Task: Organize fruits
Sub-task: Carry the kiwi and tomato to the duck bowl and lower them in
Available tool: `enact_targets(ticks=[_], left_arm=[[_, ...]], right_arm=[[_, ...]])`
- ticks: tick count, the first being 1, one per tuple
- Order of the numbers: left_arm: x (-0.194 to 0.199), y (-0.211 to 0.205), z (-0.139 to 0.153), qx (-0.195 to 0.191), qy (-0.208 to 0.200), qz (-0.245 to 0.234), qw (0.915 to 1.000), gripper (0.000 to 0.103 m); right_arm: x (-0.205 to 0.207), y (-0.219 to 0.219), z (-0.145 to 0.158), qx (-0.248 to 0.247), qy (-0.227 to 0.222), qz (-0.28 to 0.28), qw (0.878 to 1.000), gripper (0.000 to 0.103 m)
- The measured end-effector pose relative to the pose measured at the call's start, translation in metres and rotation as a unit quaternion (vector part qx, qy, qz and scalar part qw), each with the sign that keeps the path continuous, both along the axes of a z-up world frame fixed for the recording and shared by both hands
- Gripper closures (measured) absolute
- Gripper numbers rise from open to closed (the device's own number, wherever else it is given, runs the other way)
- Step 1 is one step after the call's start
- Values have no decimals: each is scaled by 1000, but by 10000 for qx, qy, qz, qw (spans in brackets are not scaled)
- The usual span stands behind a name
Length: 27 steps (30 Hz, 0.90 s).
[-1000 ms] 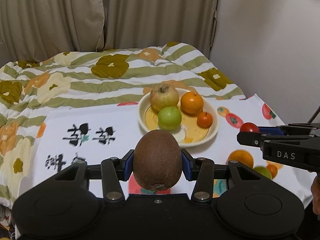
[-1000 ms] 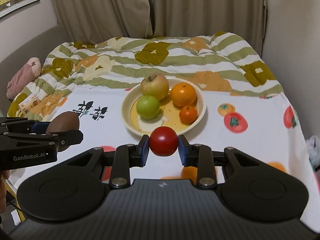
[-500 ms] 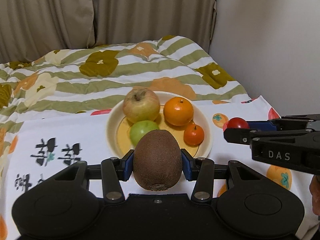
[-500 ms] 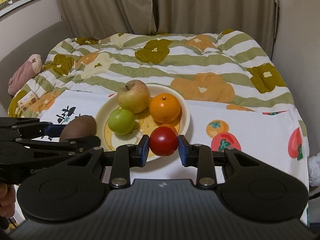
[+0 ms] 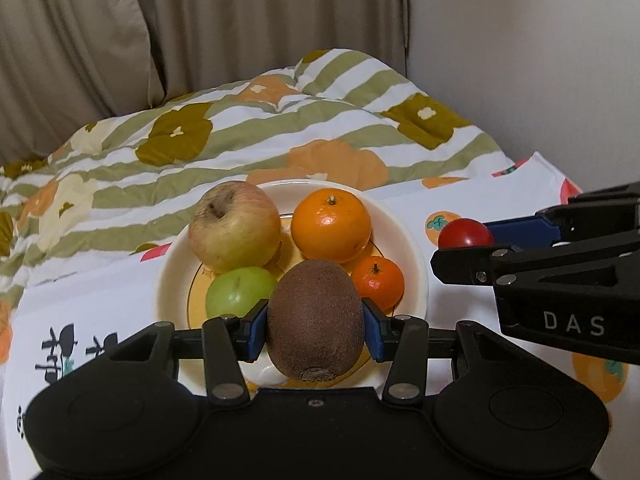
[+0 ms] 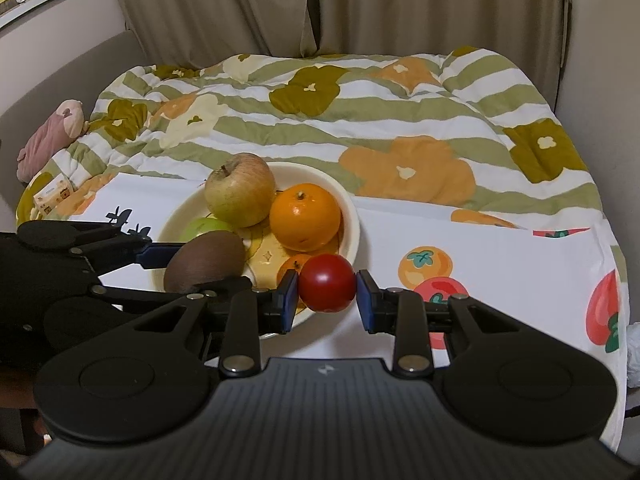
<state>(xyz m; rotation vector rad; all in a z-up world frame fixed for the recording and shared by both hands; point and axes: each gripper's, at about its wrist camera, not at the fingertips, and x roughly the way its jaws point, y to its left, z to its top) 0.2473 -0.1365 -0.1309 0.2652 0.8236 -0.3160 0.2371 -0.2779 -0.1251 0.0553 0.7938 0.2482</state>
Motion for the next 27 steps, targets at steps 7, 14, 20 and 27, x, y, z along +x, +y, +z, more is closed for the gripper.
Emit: enact_targets(ticks=[7, 14, 20, 27], left_arm=[[4, -10, -12, 225, 3, -131, 9997, 51], [-3, -9, -4, 294, -251, -175, 9991, 23], [-10, 10, 4, 144, -141, 59, 9998, 23], [-22, 43, 11, -66, -106, 609, 9981, 18]], right_arm=[[5, -4, -5, 17, 63, -21, 10000, 57], [11, -2, -4, 40, 33, 25, 10000, 57], [18, 12, 2, 59, -29, 228, 9997, 57], [31, 34, 3, 111, -24, 568, 9983, 57]])
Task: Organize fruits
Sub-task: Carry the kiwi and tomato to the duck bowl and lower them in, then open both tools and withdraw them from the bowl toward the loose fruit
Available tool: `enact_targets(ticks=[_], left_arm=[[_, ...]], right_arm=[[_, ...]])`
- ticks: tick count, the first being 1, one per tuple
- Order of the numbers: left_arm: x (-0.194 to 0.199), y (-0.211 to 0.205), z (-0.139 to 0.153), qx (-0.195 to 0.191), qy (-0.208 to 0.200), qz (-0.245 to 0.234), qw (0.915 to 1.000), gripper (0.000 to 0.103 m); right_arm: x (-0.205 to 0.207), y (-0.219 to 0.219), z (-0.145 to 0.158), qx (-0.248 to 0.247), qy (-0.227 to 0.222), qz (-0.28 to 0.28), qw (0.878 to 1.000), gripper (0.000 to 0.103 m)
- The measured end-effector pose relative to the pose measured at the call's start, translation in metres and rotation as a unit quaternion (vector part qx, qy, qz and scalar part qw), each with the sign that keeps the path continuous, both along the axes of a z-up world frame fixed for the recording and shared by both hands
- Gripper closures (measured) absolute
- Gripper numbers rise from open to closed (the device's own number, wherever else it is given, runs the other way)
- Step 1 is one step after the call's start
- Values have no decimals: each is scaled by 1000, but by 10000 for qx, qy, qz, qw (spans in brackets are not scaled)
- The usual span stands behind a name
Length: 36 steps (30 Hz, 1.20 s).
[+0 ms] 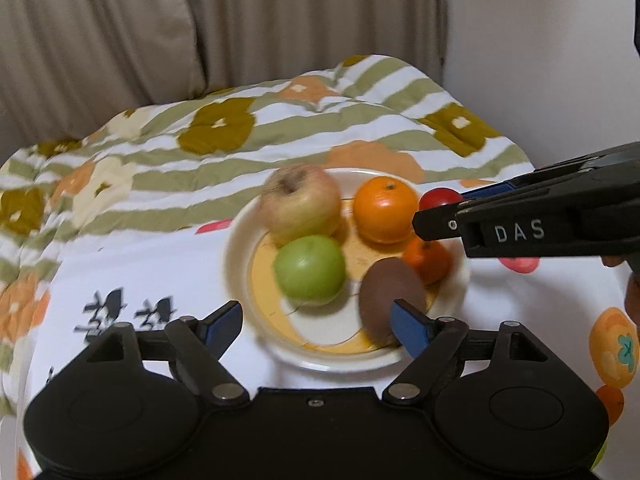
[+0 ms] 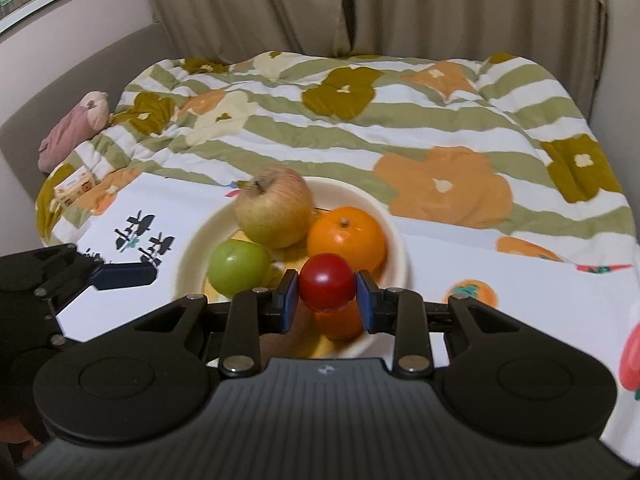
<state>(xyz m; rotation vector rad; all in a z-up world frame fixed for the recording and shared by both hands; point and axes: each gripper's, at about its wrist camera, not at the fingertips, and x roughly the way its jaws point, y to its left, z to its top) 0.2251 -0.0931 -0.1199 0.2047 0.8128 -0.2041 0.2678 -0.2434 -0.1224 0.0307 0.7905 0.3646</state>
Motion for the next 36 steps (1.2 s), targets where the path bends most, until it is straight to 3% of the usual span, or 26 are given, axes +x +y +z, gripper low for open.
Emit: enact_targets(ticks=[14, 16, 17, 18, 27, 36], left_arm=[[-24, 47, 6, -88, 50, 714, 9974, 17], [-27, 50, 5, -82, 64, 781, 9969, 17], [-28, 52, 4, -82, 57, 814, 9966, 17], [-28, 53, 4, -89, 58, 842, 9964, 17], [-41, 60, 12, -277, -119, 1165, 9927, 15], [-64, 57, 42, -474, -413, 977, 9932, 15]], right_arm=[[24, 28, -23, -18, 76, 494, 9988, 56], [21, 27, -22, 0, -38, 511, 9987, 38], [19, 26, -21, 16, -77, 519, 9986, 15], [18, 25, -20, 22, -112, 478, 9988, 0], [2, 18, -14, 1, -120, 365, 9993, 0], [-50, 17, 33, -254, -536, 56, 9982, 0]])
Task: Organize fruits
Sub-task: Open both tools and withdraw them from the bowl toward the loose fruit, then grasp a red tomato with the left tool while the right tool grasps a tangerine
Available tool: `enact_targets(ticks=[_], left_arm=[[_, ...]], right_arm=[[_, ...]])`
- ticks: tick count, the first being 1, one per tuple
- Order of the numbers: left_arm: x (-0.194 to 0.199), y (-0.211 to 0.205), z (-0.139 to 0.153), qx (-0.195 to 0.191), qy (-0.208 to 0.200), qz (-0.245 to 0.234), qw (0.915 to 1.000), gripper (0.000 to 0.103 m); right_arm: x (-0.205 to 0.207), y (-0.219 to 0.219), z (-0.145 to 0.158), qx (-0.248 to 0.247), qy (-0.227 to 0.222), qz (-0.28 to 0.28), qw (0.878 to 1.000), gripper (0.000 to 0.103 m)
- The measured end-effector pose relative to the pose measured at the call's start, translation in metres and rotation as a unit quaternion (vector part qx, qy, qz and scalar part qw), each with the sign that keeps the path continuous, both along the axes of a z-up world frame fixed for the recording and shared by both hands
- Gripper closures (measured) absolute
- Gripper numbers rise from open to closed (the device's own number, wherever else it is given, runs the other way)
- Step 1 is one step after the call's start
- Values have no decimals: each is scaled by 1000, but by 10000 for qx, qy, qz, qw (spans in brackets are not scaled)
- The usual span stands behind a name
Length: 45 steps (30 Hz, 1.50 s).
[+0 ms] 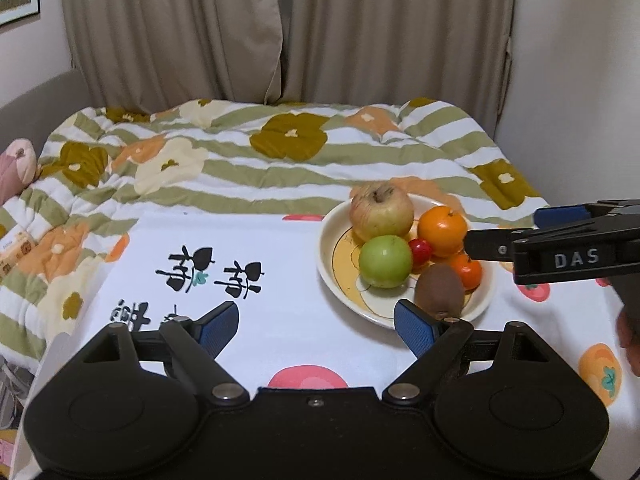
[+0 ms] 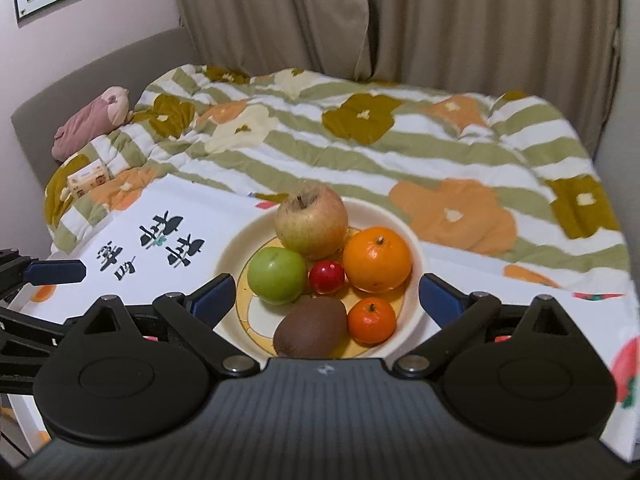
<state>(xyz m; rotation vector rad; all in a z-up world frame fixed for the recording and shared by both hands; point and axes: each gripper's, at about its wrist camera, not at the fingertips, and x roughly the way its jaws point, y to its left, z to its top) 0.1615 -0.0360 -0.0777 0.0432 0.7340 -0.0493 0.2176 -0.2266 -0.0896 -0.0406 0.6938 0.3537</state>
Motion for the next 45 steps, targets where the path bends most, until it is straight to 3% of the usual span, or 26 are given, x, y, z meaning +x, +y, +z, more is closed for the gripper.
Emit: enact_targets(ticks=[6, 13, 20, 27, 35, 45], left_arm=[[-20, 1, 21, 8, -297, -164, 9994, 14], [-47, 9, 40, -111, -473, -452, 9978, 5], [-70, 15, 43, 45, -545, -717, 9959, 0], [-90, 9, 38, 144, -575, -1270, 9901, 0], [-114, -7, 18, 170, -416, -1982, 9791, 0], [-132, -43, -22, 112, -24, -2552, 9668, 0]], right_arm=[[-39, -5, 25, 38, -138, -327, 9994, 0], [-83, -12, 40, 99, -147, -736, 9971, 0], [-133, -24, 43, 197, -360, -1334, 9902, 0], [-178, -36, 40, 25, -232, -1870, 9821, 0], [-218, -52, 19, -23, -51, -2242, 9745, 0], [-224, -68, -28, 30, 299, -2268, 9735, 0]])
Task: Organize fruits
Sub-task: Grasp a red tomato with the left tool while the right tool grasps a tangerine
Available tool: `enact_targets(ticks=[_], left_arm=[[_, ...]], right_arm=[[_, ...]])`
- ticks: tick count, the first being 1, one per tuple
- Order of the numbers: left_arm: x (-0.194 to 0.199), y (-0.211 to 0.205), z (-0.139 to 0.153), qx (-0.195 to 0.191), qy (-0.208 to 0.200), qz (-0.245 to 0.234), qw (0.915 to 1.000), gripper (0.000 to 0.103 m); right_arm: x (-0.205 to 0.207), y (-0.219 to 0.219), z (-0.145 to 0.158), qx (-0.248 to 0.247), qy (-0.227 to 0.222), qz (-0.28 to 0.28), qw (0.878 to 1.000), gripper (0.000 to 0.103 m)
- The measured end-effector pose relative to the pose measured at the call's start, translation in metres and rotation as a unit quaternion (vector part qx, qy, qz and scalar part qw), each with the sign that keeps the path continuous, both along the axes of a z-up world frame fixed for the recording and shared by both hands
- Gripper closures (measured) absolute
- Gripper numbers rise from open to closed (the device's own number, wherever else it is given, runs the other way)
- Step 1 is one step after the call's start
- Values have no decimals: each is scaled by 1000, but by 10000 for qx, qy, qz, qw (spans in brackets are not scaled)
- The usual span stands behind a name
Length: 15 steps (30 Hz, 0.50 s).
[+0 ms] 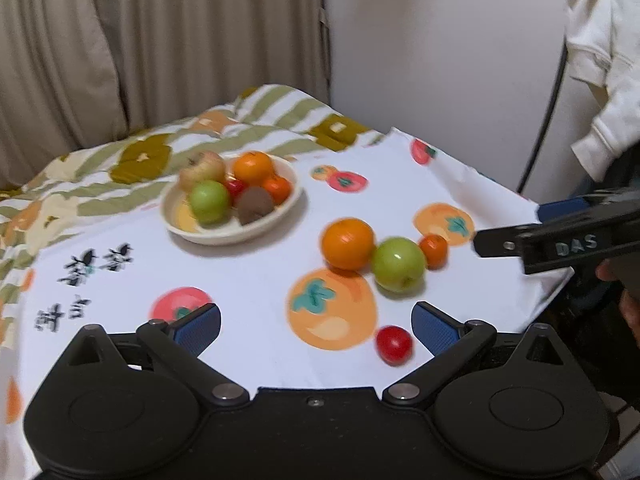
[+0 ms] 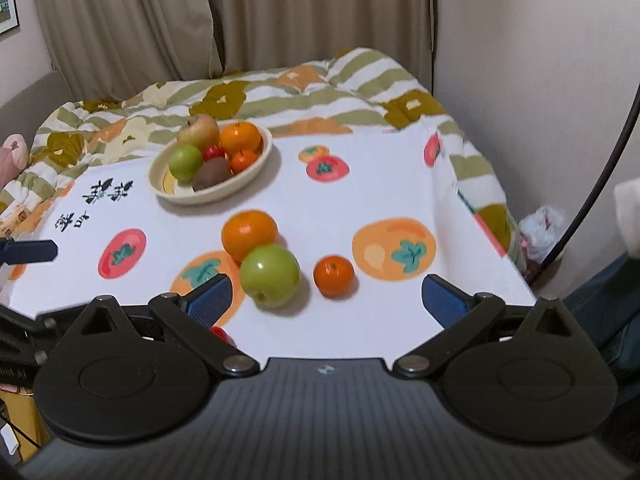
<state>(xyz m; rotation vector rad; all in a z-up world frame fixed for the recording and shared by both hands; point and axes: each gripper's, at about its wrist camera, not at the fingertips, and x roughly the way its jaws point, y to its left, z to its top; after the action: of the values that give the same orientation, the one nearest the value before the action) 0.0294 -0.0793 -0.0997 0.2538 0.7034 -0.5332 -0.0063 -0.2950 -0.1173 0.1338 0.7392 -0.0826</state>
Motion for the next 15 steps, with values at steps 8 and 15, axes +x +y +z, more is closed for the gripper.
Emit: enact_targets(ticks=[8, 15], left_arm=[[1, -37, -40, 136, 273, -226, 9993, 12], [2, -60, -67, 303, 501, -289, 9979, 30]], right_arm=[[15, -12, -33, -59, 75, 195, 9998, 0], [26, -22, -54, -116, 171, 413, 9989, 0]])
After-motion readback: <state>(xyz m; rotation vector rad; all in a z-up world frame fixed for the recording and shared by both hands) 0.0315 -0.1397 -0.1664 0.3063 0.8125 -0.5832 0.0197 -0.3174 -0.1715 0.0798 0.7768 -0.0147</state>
